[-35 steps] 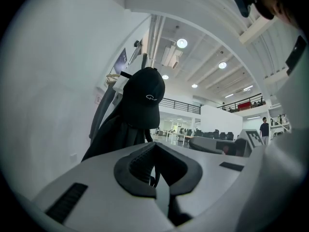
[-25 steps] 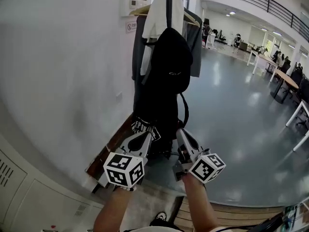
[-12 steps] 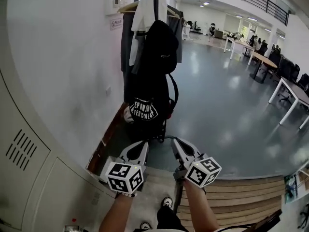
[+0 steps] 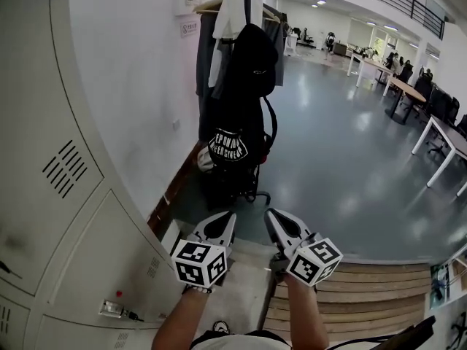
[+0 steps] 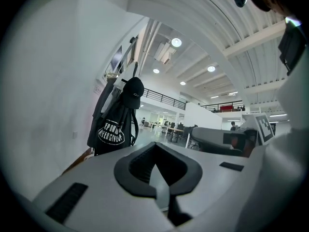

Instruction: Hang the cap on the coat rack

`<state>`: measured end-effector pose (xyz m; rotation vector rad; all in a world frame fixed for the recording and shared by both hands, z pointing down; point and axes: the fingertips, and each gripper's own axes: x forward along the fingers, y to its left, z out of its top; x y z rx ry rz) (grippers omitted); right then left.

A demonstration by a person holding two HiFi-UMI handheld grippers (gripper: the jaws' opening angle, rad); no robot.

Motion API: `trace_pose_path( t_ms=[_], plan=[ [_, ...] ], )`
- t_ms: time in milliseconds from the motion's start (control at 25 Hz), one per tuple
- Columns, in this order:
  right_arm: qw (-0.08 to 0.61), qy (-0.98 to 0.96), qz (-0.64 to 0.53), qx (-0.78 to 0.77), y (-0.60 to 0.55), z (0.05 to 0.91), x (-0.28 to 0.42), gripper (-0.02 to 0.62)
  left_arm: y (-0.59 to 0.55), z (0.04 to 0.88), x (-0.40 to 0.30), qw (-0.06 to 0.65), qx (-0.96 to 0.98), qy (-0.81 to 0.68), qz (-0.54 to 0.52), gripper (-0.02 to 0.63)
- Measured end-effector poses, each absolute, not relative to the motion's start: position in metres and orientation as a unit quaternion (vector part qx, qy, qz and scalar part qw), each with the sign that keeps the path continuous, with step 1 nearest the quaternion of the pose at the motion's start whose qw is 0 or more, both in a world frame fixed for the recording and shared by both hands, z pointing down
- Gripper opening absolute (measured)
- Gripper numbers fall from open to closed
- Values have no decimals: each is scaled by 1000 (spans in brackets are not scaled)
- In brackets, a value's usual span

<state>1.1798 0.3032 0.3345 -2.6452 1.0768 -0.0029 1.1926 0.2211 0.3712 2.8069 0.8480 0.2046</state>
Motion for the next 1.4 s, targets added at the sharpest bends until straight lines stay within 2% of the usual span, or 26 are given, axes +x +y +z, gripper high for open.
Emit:
trace_pose_path(
  t_ms=[680,1000,1400],
  plan=[
    [166,351,-61,-920,394,385,1110,2,292,408,1115,104,957,243,121,4],
    [159,332,-50,-929,412,373,1109,2,308,399,1114,112,953,259,114,4],
    [182,341,-46,-921,400,366,1111,2,298,386,1119,115,952,267,100,4]
  ],
)
